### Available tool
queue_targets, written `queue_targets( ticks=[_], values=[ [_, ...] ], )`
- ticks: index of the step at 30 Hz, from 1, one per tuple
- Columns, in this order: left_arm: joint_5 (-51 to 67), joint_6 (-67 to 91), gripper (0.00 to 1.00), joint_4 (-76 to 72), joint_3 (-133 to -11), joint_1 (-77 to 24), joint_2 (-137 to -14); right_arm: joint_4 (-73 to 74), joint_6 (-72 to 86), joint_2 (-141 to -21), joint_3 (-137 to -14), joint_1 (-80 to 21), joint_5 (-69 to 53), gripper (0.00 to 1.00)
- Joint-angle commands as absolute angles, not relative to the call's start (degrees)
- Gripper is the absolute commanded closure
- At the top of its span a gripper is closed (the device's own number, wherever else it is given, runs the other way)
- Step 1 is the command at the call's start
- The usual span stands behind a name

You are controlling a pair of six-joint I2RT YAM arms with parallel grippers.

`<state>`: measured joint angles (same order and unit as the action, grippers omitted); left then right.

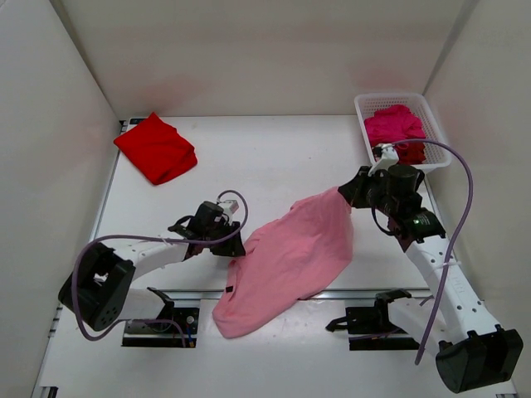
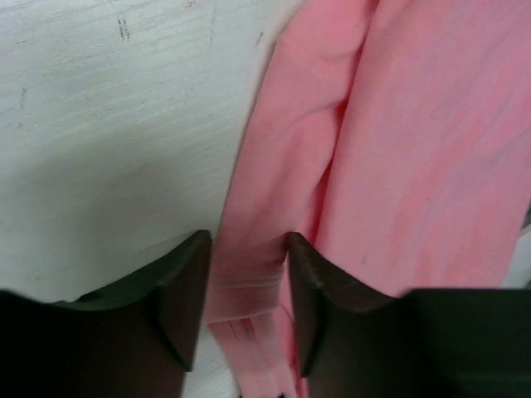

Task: Fold and stack the t-shirts
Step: Flatten out the crumpled T-shirt at the center of the board.

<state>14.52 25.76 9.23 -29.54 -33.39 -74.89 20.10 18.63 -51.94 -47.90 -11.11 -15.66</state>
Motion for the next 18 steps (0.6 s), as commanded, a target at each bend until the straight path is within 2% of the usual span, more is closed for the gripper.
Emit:
queue_targets(
  ticks=[1,4,7,10,13,16,18],
  values=[
    [13.4,26.5,0.50,6.2,-28.5,-33.3,-75.3,17.9,18.7,-50.5,-50.6,-13.2,-15.3,1.00],
    [14.1,27.4,0.87,7.8,-29.4,-32.9,-71.4,20.1,17.6,-48.8,-53.3,-14.0,-15.2,1.00],
    [15.6,27.5,0.98,12.6,-33.6,-29.2,-61.9,22.9,16.8,-47.4,-57.6,-13.4,-14.9,1.00],
    [17.0,26.3,1.00,20.5,-40.0,-23.8,-54.2,25.9,16.3,-46.6,-61.6,-14.5,-14.3,1.00],
    [20.0,23.9,1.00,29.5,-52.3,-16.8,-49.2,30.1,15.3,-45.4,-68.2,-17.8,-11.3,1.00],
    [21.3,21.4,1.00,37.9,-64.4,-11.4,-47.6,32.9,14.9,-44.4,-73.8,-23.4,-5.9,1.00],
    [19.9,20.5,1.00,42.0,-71.8,-11.2,-48.1,35.0,15.3,-43.9,-77.2,-27.1,-2.0,1.00]
  ],
)
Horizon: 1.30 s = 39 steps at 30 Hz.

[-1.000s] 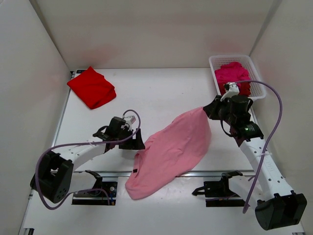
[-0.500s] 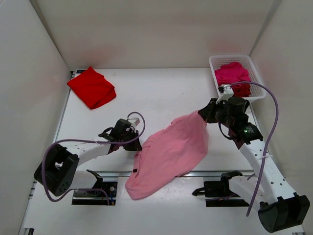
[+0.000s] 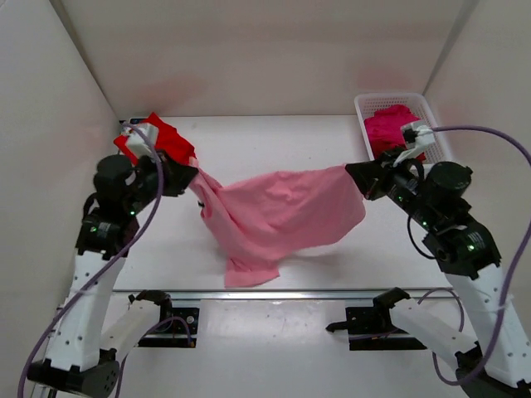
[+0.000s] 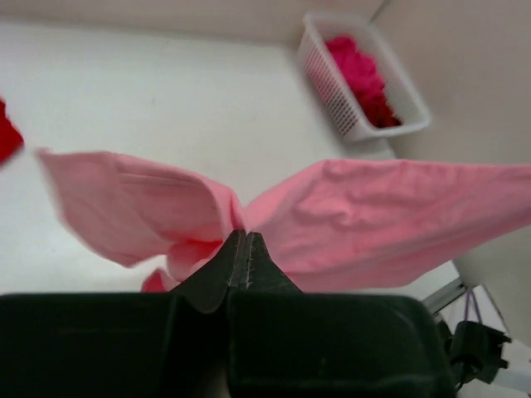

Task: Fold and stack the t-shirts
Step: Flatten out the crumpled T-shirt at the center of the board.

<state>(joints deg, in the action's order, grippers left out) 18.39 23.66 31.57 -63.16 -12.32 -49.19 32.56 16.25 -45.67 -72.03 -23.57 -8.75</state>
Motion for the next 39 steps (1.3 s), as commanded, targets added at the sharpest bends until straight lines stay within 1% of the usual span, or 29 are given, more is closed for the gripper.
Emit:
queue_targets(
  ticks=[1,2,4,5,7,10,12,13,14,15,16,17,18,19,21,25,28,30,32,35,37,39],
  values=[
    [18.0,20.2,1.00,44.0,-76.3,-11.7,-49.0,35.9,15.0,-44.5,-79.3,-29.9,0.0,1.00],
    [16.4,20.0,1.00,45.8,-79.2,-12.7,-50.0,36.7,14.9,-44.3,-82.1,-32.7,2.1,1.00],
    [13.8,19.5,1.00,49.3,-89.4,-13.6,-53.3,37.8,14.9,-44.9,-85.8,-36.2,5.9,1.00],
    [10.1,19.3,1.00,50.7,-93.7,-15.6,-55.5,38.2,15.0,-45.8,-87.7,-38.0,6.8,1.00],
    [7.2,19.0,1.00,52.6,-99.7,-17.2,-59.0,38.4,14.4,-46.8,-89.2,-40.8,7.7,1.00],
    [2.5,18.3,1.00,54.4,-106.2,-18.5,-63.9,37.4,13.5,-49.0,-86.5,-44.6,14.0,1.00],
    [3.2,17.9,1.00,54.8,-107.2,-18.1,-66.0,36.4,12.6,-51.5,-83.8,-45.4,16.1,1.00],
    [4.3,17.3,1.00,54.3,-106.4,-17.4,-66.9,34.9,12.7,-53.0,-81.1,-42.4,14.3,1.00],
    [5.1,17.1,1.00,54.0,-104.6,-15.9,-67.5,34.0,13.2,-54.0,-78.3,-39.9,8.8,1.00],
    [8.2,16.8,0.99,53.0,-103.8,-12.5,-68.2,31.8,13.5,-54.7,-74.7,-32.7,4.7,1.00],
    [10.5,16.4,1.00,52.7,-101.6,-10.1,-68.3,28.1,14.5,-55.1,-72.4,-28.2,-4.7,1.00],
    [13.9,16.3,1.00,52.0,-99.9,-7.0,-70.0,26.2,16.0,-55.2,-67.5,-20.0,-12.6,1.00],
    [13.9,16.0,1.00,52.3,-99.7,-6.2,-71.6,22.5,17.6,-55.5,-63.3,-13.3,-19.0,1.00],
    [14.2,15.8,1.00,52.1,-100.0,-6.7,-73.1,19.6,19.1,-55.9,-60.6,-8.7,-21.0,1.00],
    [16.1,17.0,1.00,52.1,-103.1,-6.9,-74.3,18.1,19.2,-56.2,-59.9,-6.2,-24.0,1.00],
    [16.3,20.7,1.00,50.9,-110.3,-9.5,-74.7,20.5,16.4,-58.2,-68.5,-10.5,-18.4,0.99],
    [20.0,23.4,1.00,48.5,-108.4,-8.6,-71.5,22.3,15.6,-57.1,-73.1,-15.5,-16.4,1.00],
    [18.4,23.0,1.00,49.2,-108.9,-9.1,-69.7,24.4,14.4,-55.8,-74.3,-18.9,-12.9,1.00],
    [14.8,22.2,1.00,51.2,-109.3,-10.8,-68.8,27.0,14.2,-53.5,-73.4,-24.4,-9.2,1.00],
    [13.3,21.5,1.00,51.7,-108.5,-11.6,-67.1,29.4,14.1,-48.7,-69.5,-28.6,-5.0,1.00],
    [12.4,21.4,1.00,52.2,-108.6,-12.4,-66.4,31.0,13.9,-47.2,-68.1,-29.5,-2.6,1.00],
    [11.3,21.2,0.99,52.8,-109.0,-13.3,-67.1,31.8,13.3,-46.2,-67.2,-28.0,-2.2,1.00]
  ],
)
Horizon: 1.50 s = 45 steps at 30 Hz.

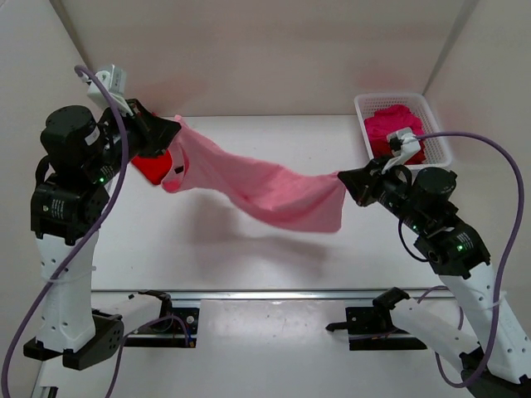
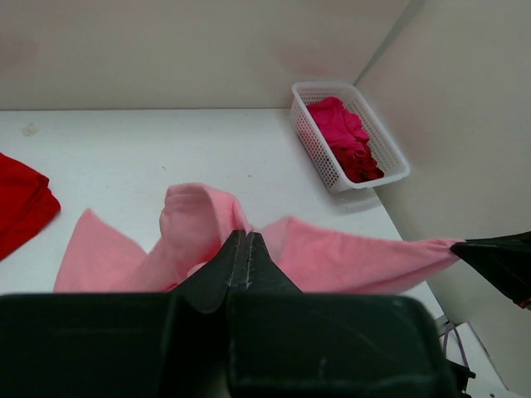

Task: Fold and stack the t-shirts
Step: Flatten out the crumpled T-shirt at the center of the board.

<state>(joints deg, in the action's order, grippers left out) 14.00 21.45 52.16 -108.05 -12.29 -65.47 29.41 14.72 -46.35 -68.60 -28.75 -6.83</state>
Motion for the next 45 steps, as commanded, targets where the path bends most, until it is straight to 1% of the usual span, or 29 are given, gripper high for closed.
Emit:
queue_targets(
  ticks=[1,3,4,6,7,9,12,14,15,17,20,22,23,24,25,26,27,28,29,30,33,34,35,36,37,38,40,43,45],
  values=[
    [11.3,20.9,0.99,53.0,-110.0,-13.5,-67.4,31.5,13.1,-45.9,-66.3,-26.8,-3.2,1.00],
    [11.8,20.7,1.00,53.1,-109.7,-13.5,-67.9,30.2,12.7,-46.4,-65.2,-20.0,-7.5,1.00],
    [12.0,20.7,1.00,52.6,-109.2,-12.7,-68.3,28.1,13.2,-46.8,-63.9,-17.6,-12.5,1.00],
    [15.4,20.1,0.99,51.2,-104.3,-11.0,-68.8,24.0,14.8,-48.3,-58.5,-7.5,-22.9,1.00],
    [17.4,20.2,0.99,50.0,-102.3,-9.9,-69.1,20.9,16.0,-49.6,-57.1,-3.7,-25.2,1.00],
    [18.0,19.8,1.00,45.6,-93.8,-8.5,-69.4,14.8,18.6,-51.8,-50.1,-1.2,-29.3,1.00],
    [15.4,20.5,0.99,36.4,-75.3,-8.1,-72.4,7.6,19.9,-57.5,-46.0,-3.0,-26.0,1.00],
    [14.5,21.8,1.00,30.4,-70.9,-8.2,-78.0,4.7,22.0,-63.5,-46.5,-0.6,-28.4,1.00],
    [13.7,22.8,0.99,29.3,-70.7,-8.9,-82.0,4.0,23.7,-67.2,-47.5,-0.1,-30.7,1.00],
    [11.3,23.1,0.99,29.0,-75.0,-10.5,-88.3,2.5,24.4,-71.9,-49.8,0.5,-27.3,1.00],
    [6.5,23.5,0.99,31.5,-91.7,-13.2,-96.8,2.4,24.1,-75.9,-55.8,-1.1,-22.9,1.00],
    [6.6,24.2,0.94,33.5,-100.8,-12.5,-99.8,2.8,25.4,-78.2,-59.3,-1.3,-23.6,1.00],
    [7.2,25.0,0.87,35.1,-105.4,-11.9,-101.9,2.4,25.5,-79.4,-61.6,-1.8,-22.6,0.96],
    [8.4,25.4,0.78,35.4,-107.3,-10.6,-102.8,3.0,25.5,-80.2,-63.4,-1.8,-22.0,0.96],
    [9.7,26.1,0.79,35.3,-109.2,-10.2,-104.1,3.4,25.3,-80.7,-64.2,-1.9,-22.3,0.94],
    [10.5,25.9,0.77,36.3,-112.0,-9.5,-105.1,3.4,25.4,-81.1,-65.3,-2.1,-22.2,0.83],
    [9.6,25.1,0.70,37.6,-112.5,-9.6,-105.3,4.9,25.0,-81.9,-65.7,-2.5,-22.0,0.76],
    [8.7,24.3,0.50,37.7,-113.0,-9.9,-105.4,6.8,24.6,-82.0,-67.0,-2.2,-21.9,0.63],
    [8.2,23.8,0.38,37.7,-110.2,-9.9,-104.3,7.8,24.3,-82.3,-68.1,-2.2,-21.9,0.54],
    [9.6,23.7,0.27,37.4,-109.1,-10.1,-103.5,9.3,23.6,-81.1,-68.1,-2.6,-21.5,0.52],
    [7.7,23.5,0.18,33.2,-94.2,-9.5,-93.5,7.8,25.0,-74.9,-61.4,-2.5,-20.7,0.51],
    [6.4,23.6,0.22,30.4,-86.4,-9.8,-90.9,7.0,25.9,-73.9,-60.1,-2.7,-21.7,0.54],
    [5.9,23.6,0.28,28.7,-78.5,-10.0,-85.4,6.2,26.5,-70.8,-57.0,-3.2,-22.2,0.64],
    [5.1,23.6,0.45,27.0,-74.7,-9.8,-79.8,6.0,26.2,-67.8,-54.0,-5.0,-21.6,0.70],
    [5.4,24.4,0.62,25.2,-63.5,-9.1,-74.7,6.3,25.0,-65.0,-51.1,-7.8,-19.0,0.88],
    [6.8,24.8,0.78,24.4,-60.2,-8.8,-72.9,7.1,25.0,-63.7,-49.6,-9.5,-17.5,0.97],
    [9.4,26.1,0.94,24.0,-52.1,-8.5,-67.3,8.0,23.8,-59.2,-44.2,-14.7,-13.8,1.00],
    [8.2,30.6,0.94,21.4,-36.6,-10.9,-56.3,9.9,24.0,-53.7,-39.7,-18.1,-11.9,1.00],
    [9.5,32.3,0.85,19.8,-30.9,-9.8,-52.0,12.1,23.7,-49.8,-38.1,-20.1,-10.9,1.00]
  ],
)
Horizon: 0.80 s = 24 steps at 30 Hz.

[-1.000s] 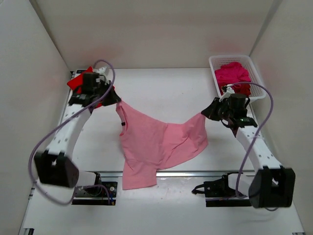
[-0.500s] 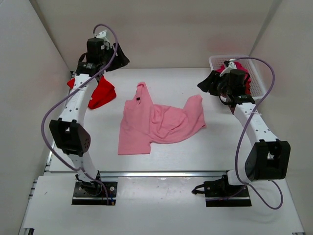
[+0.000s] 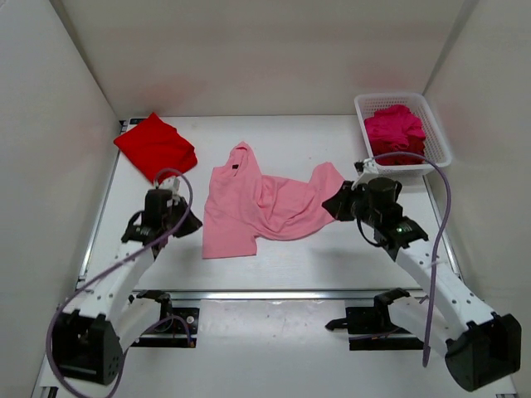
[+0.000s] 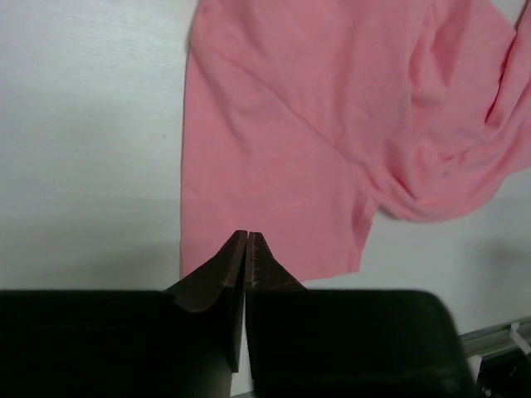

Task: Fold and stack the t-shirts
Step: Flatten out the crumpled T-shirt at the center of the board.

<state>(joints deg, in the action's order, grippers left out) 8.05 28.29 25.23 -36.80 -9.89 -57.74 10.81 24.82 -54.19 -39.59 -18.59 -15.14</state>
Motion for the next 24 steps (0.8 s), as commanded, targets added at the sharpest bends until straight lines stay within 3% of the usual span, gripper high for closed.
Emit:
queue_targets(
  ticks=[1,5,10,20,24],
  values=[
    [9.6,33.7,0.82,19.6,-27.3,-8.3,-49.3,12.7,23.6,-47.6,-37.0,-20.6,-10.8,1.00],
    [9.3,36.6,0.68,18.4,-20.3,-8.3,-44.6,16.1,23.6,-39.9,-32.8,-21.3,-11.1,1.00],
    [9.2,38.7,0.63,16.3,-14.9,-9.5,-45.5,19.5,23.2,-36.7,-30.1,-21.7,-9.9,1.00],
    [7.6,39.9,0.55,12.1,-9.9,-11.3,-47.5,19.5,24.5,-35.0,-28.4,-22.4,-10.9,1.00],
    [5.6,41.5,0.62,9.5,-9.2,-15.7,-49.5,18.9,25.0,-35.2,-28.2,-21.6,-11.9,1.00]
  ],
)
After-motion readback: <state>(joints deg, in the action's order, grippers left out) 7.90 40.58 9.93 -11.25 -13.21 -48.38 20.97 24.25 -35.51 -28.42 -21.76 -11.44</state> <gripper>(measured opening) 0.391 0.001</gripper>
